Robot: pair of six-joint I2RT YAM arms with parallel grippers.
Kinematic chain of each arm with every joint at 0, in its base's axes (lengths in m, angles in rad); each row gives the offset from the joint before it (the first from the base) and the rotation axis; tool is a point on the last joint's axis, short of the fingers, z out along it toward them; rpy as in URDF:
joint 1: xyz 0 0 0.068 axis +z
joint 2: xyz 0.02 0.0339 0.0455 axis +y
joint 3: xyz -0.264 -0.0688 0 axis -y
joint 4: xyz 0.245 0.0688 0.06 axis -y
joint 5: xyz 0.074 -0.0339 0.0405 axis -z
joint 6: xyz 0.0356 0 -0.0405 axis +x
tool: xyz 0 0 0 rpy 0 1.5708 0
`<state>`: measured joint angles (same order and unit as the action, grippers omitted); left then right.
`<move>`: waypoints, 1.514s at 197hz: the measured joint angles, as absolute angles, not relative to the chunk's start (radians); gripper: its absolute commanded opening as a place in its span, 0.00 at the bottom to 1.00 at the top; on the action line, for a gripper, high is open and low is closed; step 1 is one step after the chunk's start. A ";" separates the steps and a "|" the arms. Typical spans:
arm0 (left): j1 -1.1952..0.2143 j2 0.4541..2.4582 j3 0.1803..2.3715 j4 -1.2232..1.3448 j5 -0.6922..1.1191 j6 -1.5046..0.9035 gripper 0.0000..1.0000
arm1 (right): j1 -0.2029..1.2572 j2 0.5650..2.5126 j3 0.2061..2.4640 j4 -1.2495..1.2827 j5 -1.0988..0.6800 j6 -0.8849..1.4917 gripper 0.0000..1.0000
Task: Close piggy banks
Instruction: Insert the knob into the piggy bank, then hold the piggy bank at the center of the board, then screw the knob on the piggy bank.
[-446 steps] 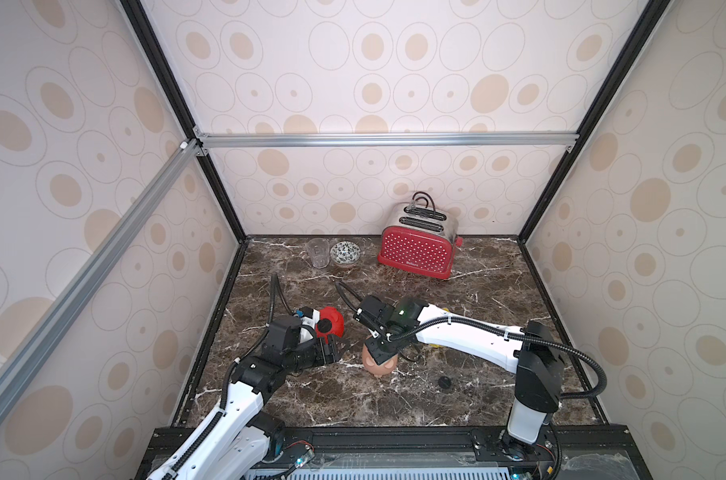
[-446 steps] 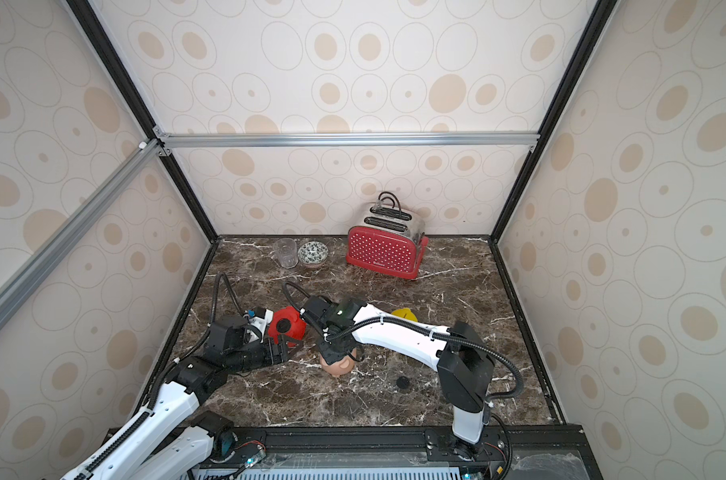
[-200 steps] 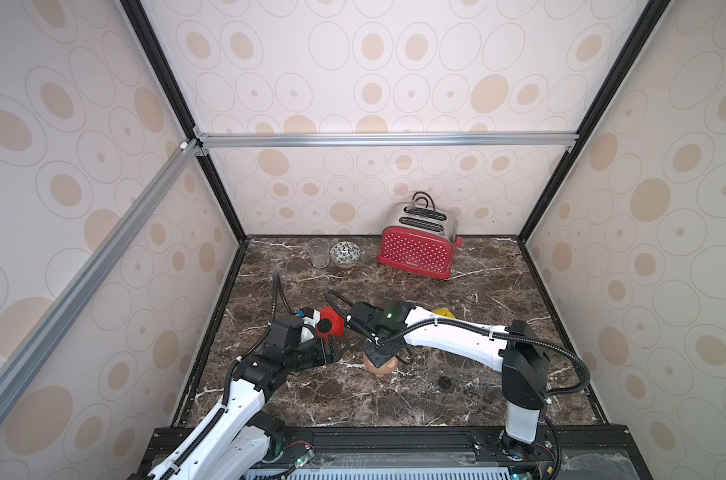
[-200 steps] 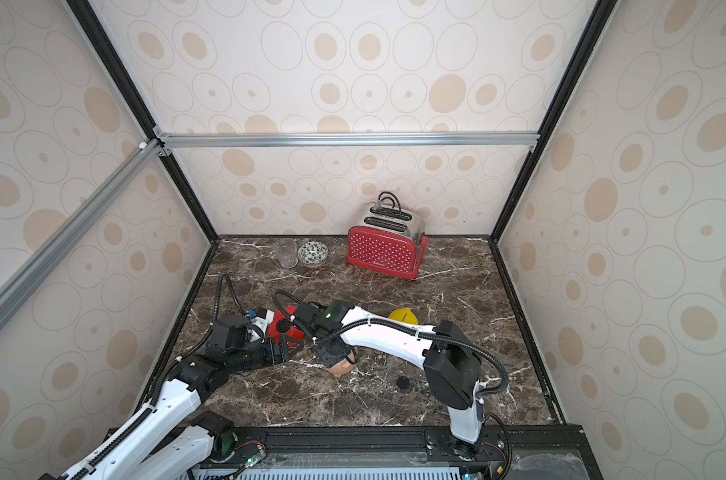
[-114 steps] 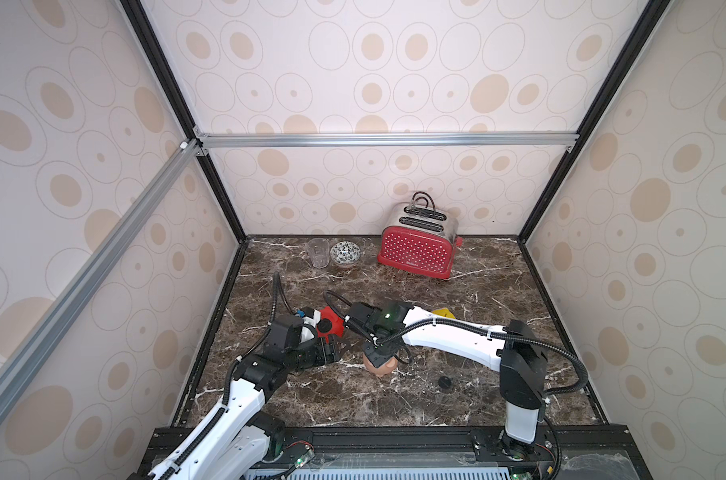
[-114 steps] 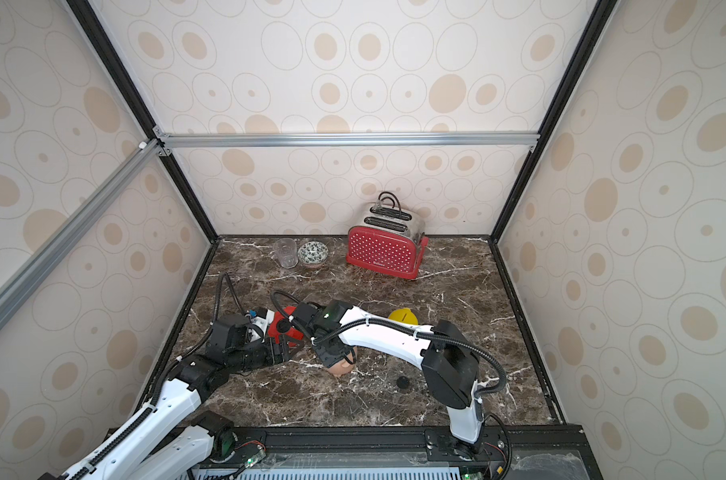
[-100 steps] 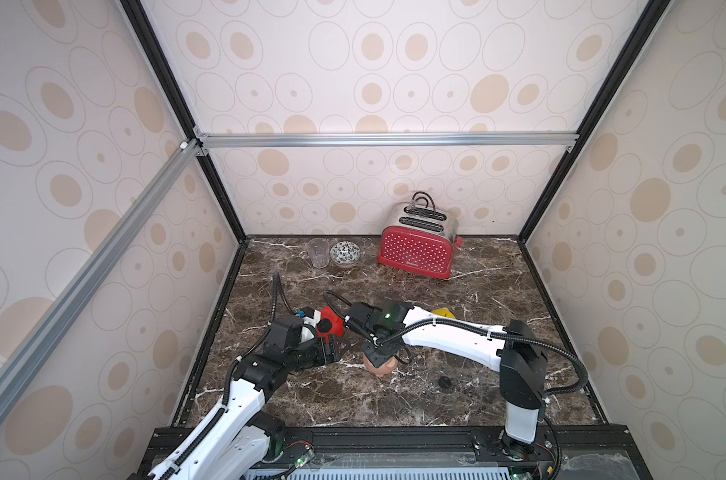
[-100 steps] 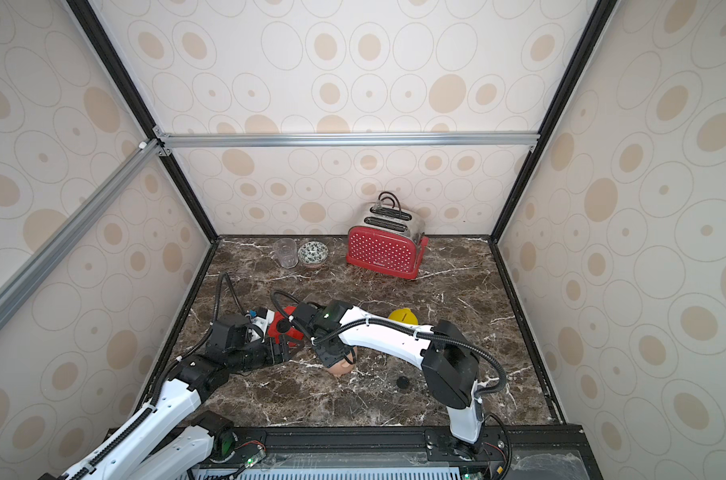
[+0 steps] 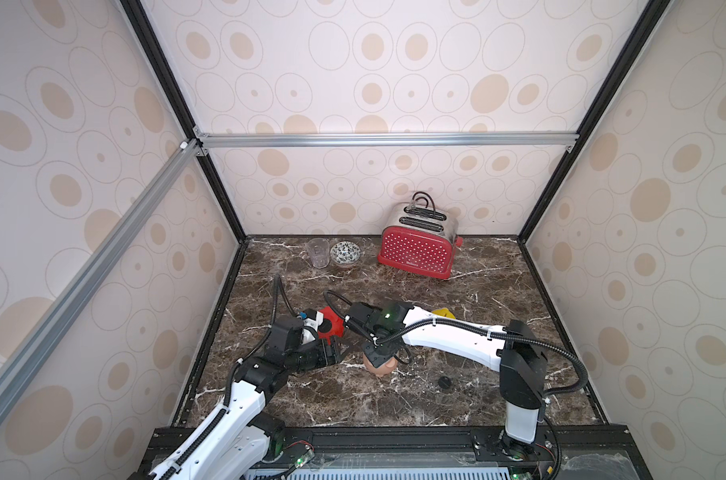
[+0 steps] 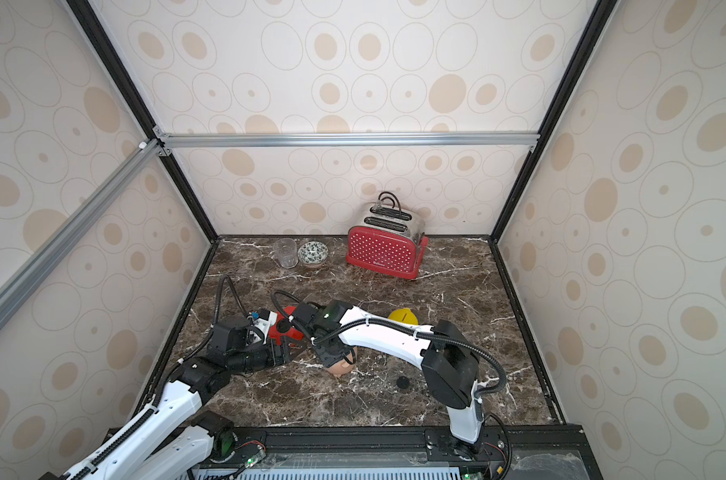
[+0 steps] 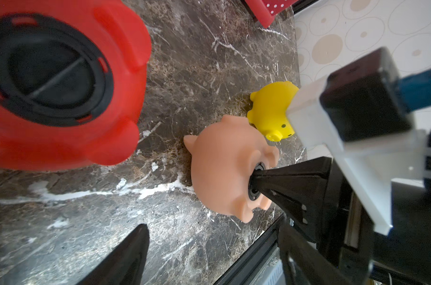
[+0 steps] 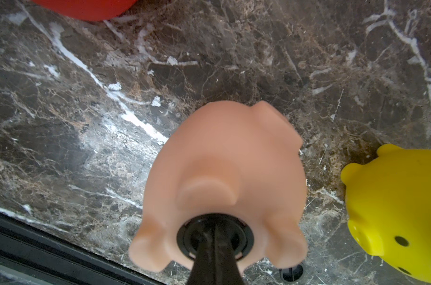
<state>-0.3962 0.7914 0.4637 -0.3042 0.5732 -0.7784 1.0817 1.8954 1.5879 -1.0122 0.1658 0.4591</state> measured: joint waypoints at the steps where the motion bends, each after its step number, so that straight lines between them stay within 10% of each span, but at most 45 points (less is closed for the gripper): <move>1: -0.397 0.791 0.463 -0.303 0.574 -0.779 0.82 | 1.082 1.895 1.588 -1.012 0.166 0.459 0.00; 299: -0.473 1.105 0.342 0.196 0.646 -0.889 0.99 | 1.076 1.845 1.510 -0.911 0.119 0.440 0.00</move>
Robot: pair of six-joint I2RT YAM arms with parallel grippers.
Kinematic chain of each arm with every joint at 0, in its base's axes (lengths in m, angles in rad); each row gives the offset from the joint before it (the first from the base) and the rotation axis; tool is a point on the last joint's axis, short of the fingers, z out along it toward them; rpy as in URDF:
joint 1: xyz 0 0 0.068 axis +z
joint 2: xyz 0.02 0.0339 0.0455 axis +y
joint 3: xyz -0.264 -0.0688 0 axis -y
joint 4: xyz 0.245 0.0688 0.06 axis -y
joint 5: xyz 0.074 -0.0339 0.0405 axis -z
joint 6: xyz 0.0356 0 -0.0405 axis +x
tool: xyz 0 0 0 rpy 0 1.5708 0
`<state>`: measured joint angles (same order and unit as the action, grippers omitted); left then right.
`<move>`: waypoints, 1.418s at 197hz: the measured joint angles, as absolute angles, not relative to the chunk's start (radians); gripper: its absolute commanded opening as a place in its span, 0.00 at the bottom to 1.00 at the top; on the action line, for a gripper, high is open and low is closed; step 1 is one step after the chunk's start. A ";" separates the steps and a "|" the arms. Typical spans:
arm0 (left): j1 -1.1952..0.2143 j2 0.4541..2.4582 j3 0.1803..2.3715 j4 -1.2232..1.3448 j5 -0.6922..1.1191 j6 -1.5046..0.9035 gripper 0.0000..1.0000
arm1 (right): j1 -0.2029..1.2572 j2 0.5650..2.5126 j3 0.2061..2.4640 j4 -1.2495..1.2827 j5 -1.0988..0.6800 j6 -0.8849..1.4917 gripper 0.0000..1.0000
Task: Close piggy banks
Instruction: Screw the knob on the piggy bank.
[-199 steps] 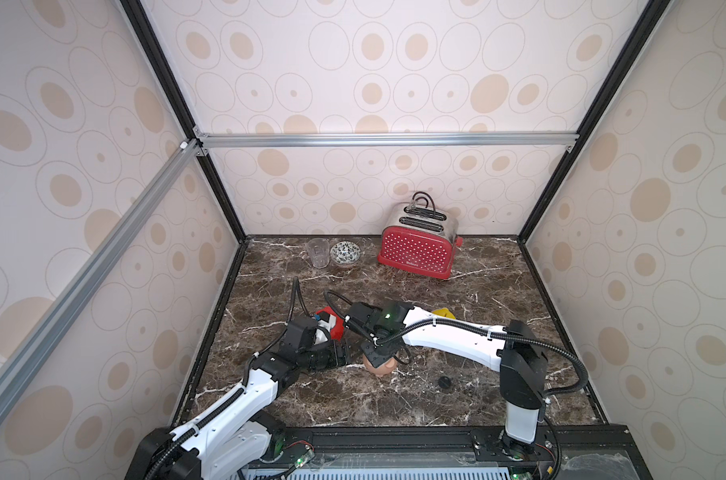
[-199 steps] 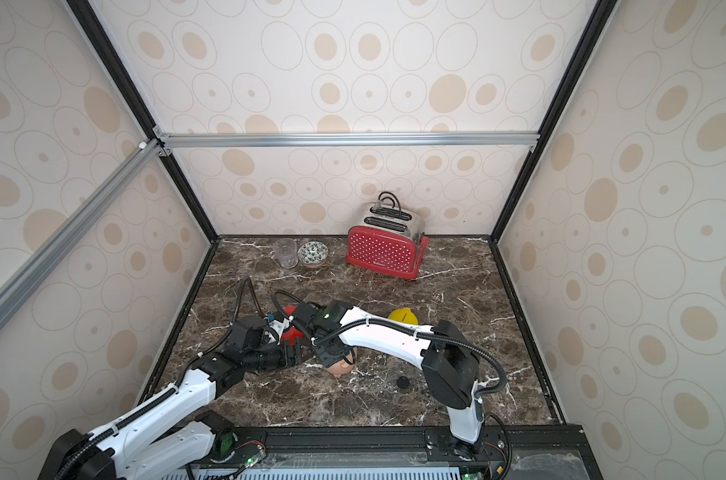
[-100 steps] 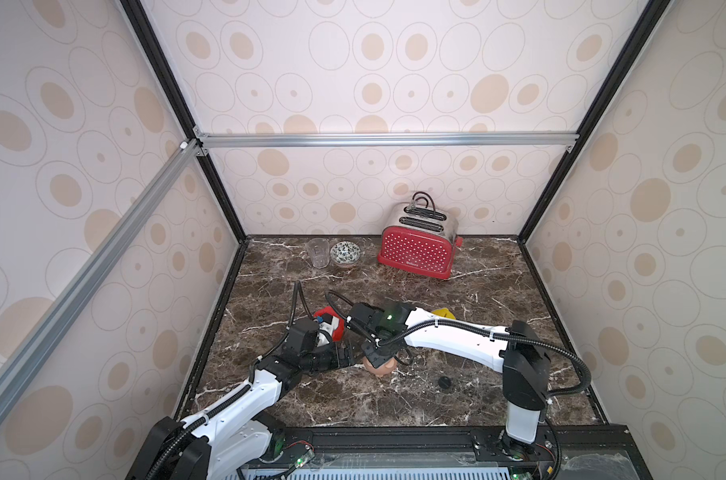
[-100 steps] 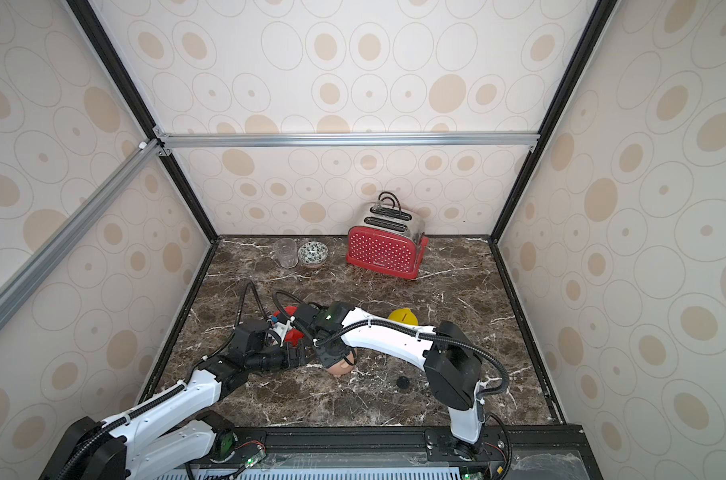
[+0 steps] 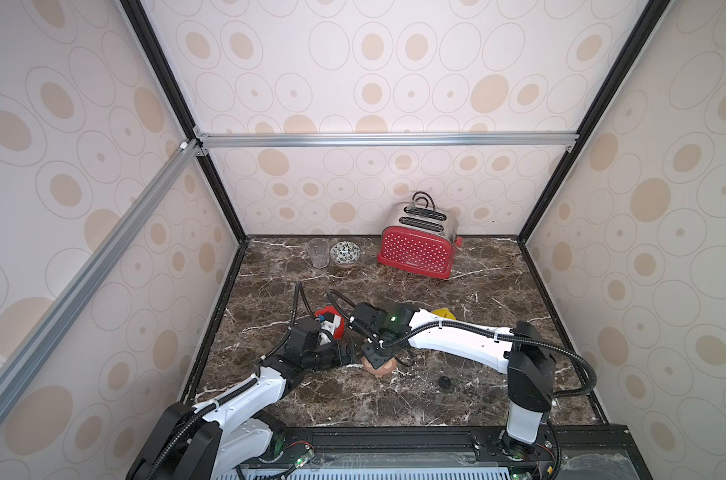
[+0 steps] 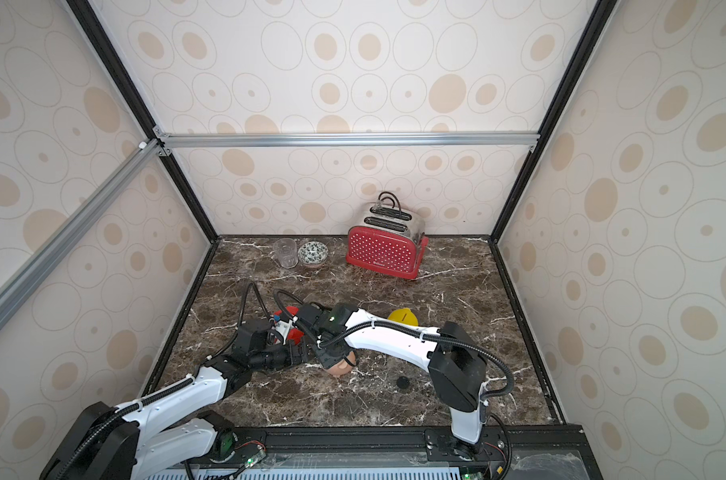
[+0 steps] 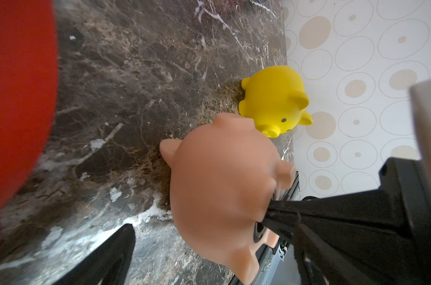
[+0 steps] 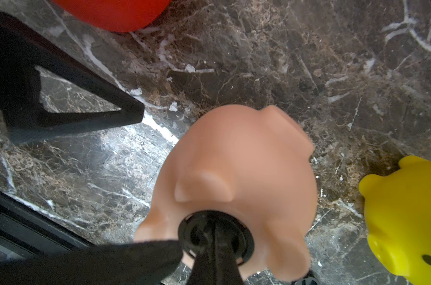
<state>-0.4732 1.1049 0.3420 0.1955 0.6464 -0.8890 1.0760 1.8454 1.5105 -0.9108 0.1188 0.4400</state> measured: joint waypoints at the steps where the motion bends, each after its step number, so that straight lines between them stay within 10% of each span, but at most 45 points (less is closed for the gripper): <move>1: -0.473 1.106 0.342 0.196 0.646 -0.889 0.99 | 1.076 1.845 1.510 -0.911 0.119 0.440 0.00; 280: -0.493 1.353 0.379 0.460 0.646 -1.006 0.99 | 1.042 1.813 1.464 -0.872 0.067 0.432 0.00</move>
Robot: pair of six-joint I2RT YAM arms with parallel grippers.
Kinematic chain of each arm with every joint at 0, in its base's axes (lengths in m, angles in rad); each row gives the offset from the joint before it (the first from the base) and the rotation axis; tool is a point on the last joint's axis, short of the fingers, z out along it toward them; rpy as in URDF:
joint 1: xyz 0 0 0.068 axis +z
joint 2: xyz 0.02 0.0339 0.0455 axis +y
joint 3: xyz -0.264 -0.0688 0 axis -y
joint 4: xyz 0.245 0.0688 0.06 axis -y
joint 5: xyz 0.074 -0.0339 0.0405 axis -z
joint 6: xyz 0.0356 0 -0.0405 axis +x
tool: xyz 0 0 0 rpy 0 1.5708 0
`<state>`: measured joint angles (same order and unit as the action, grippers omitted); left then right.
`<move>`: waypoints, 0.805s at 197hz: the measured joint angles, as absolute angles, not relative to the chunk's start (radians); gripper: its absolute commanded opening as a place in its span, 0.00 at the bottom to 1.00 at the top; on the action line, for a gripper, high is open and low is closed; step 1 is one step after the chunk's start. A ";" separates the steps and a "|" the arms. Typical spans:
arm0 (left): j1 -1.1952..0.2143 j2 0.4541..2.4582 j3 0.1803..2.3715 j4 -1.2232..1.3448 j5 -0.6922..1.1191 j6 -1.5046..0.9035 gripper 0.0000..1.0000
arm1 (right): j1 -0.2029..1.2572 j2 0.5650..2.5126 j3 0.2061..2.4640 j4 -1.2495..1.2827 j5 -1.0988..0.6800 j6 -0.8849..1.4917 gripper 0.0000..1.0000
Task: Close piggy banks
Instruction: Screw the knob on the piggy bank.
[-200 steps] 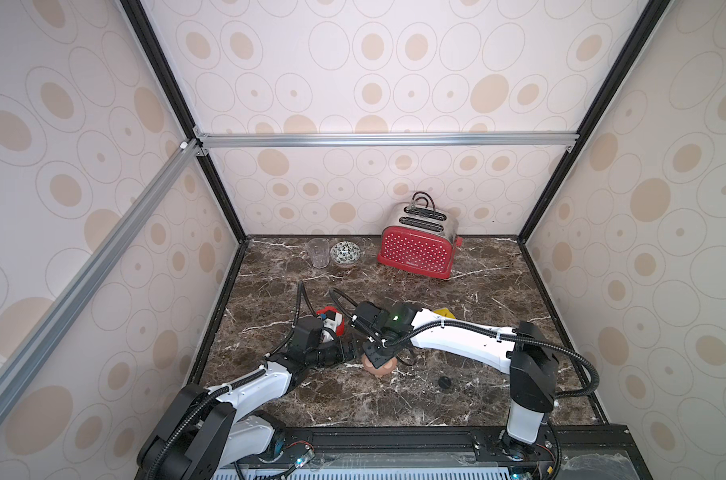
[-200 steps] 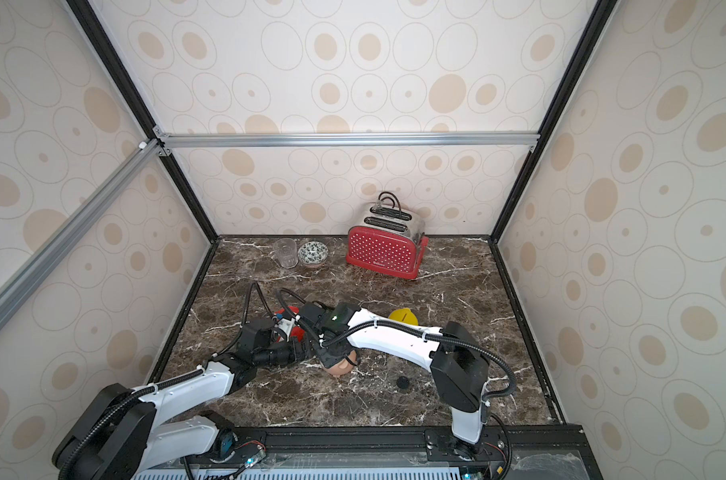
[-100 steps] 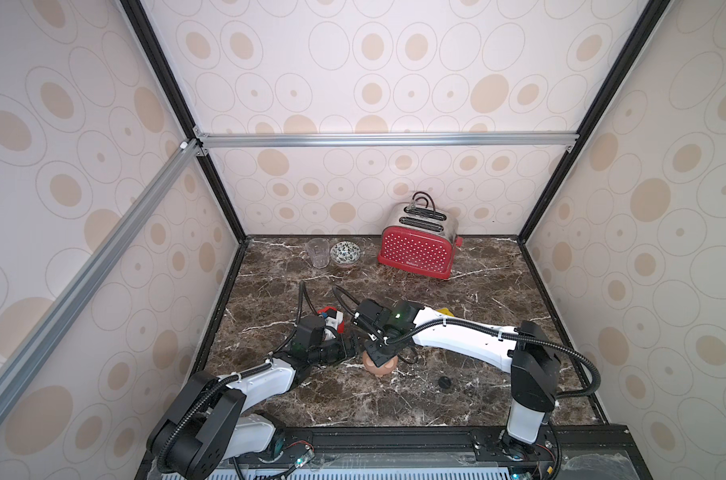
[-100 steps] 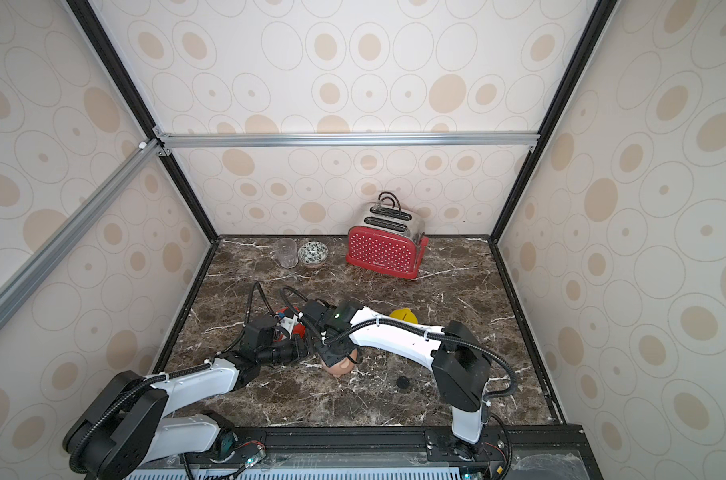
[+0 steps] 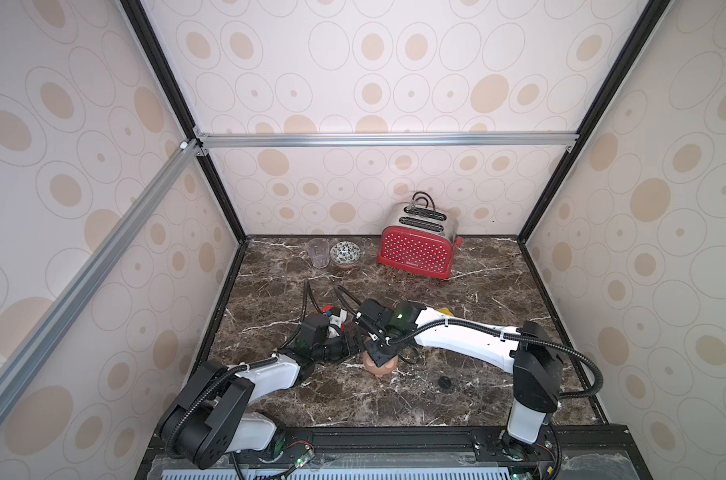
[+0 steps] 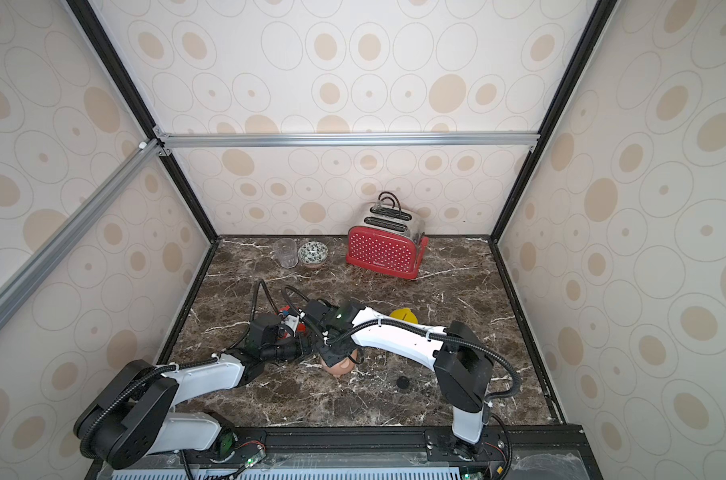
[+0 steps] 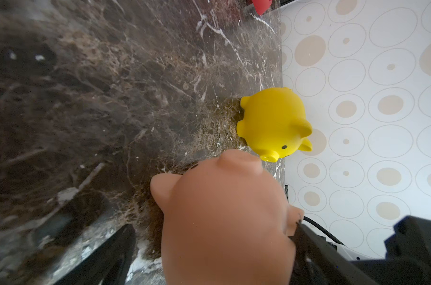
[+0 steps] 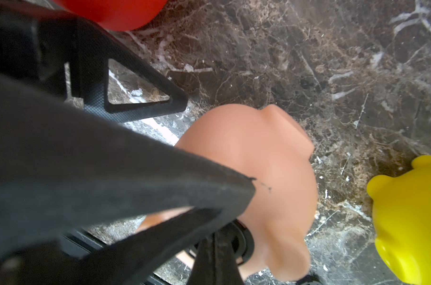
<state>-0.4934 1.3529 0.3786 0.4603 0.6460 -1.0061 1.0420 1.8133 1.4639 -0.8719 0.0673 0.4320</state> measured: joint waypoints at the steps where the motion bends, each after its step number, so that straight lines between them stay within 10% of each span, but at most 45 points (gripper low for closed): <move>1: -0.493 1.354 0.379 0.461 0.646 -1.006 1.00 | 1.042 1.813 1.464 -0.872 0.067 0.432 0.00; 159: -0.501 1.441 0.409 0.527 0.649 -1.035 0.99 | 1.042 1.831 1.489 -0.909 0.091 0.428 0.00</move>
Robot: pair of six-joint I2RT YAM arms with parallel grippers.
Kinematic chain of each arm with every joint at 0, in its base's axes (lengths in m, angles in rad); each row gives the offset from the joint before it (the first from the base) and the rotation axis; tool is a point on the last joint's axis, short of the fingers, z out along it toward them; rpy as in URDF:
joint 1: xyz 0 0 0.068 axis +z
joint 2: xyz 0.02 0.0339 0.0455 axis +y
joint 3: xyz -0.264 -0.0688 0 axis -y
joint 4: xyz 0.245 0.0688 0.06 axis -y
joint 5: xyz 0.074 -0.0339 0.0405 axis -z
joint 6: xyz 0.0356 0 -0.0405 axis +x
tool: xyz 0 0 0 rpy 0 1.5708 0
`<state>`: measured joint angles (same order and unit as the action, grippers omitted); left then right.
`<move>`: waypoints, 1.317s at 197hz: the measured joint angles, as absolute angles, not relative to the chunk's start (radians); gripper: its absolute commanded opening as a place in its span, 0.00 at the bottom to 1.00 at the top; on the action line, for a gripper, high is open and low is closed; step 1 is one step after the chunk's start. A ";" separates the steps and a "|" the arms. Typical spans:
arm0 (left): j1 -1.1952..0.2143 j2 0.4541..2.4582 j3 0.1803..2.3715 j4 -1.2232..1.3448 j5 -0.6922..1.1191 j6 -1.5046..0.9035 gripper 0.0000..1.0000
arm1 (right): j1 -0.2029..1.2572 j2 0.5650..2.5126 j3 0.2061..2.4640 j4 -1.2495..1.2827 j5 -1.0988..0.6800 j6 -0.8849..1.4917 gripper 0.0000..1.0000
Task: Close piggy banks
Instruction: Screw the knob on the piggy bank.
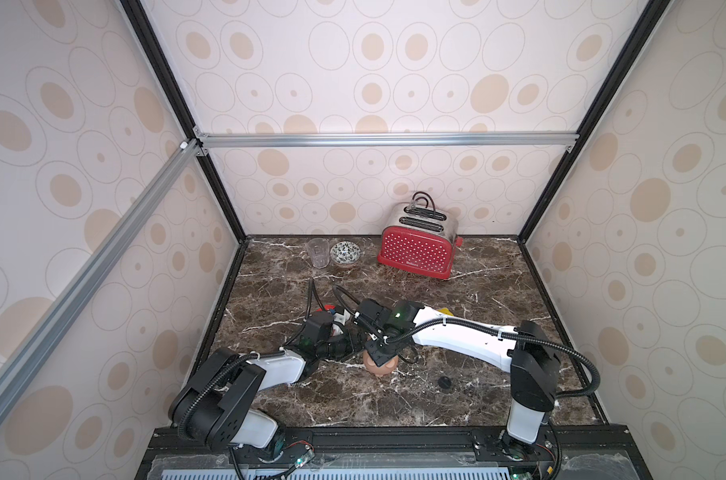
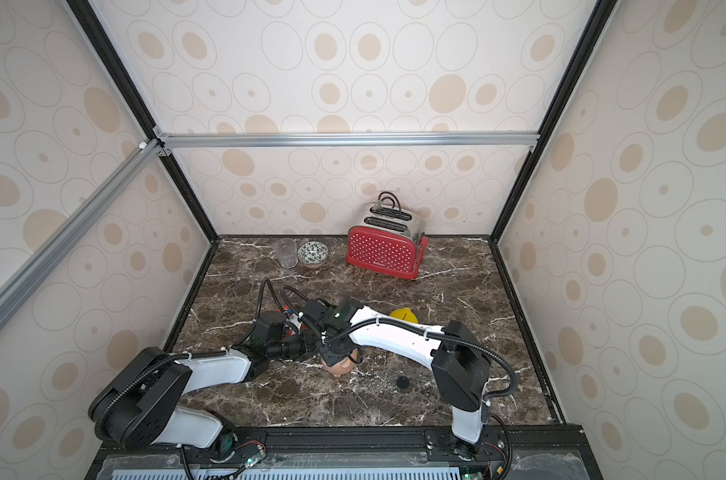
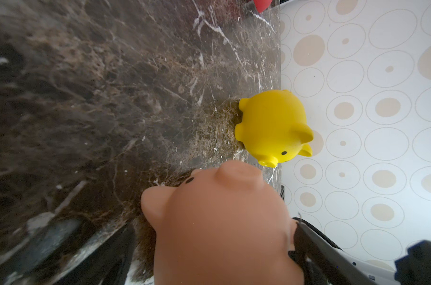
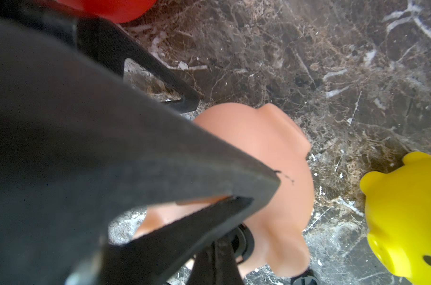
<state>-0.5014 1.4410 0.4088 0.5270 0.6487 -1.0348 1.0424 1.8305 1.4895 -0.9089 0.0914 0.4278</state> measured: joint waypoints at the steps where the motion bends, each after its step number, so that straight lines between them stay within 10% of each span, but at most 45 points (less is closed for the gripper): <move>1: -0.501 1.442 0.409 0.528 0.649 -1.035 0.99 | 1.042 1.831 1.489 -0.909 0.091 0.428 0.00; 260: -0.521 1.491 0.410 0.605 0.640 -1.076 0.96 | 1.043 1.866 1.541 -0.969 0.097 0.699 0.00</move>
<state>-0.5209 1.4914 0.4103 0.6048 0.6403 -1.0763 1.0428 1.8660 1.5410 -0.9688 0.0967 0.6991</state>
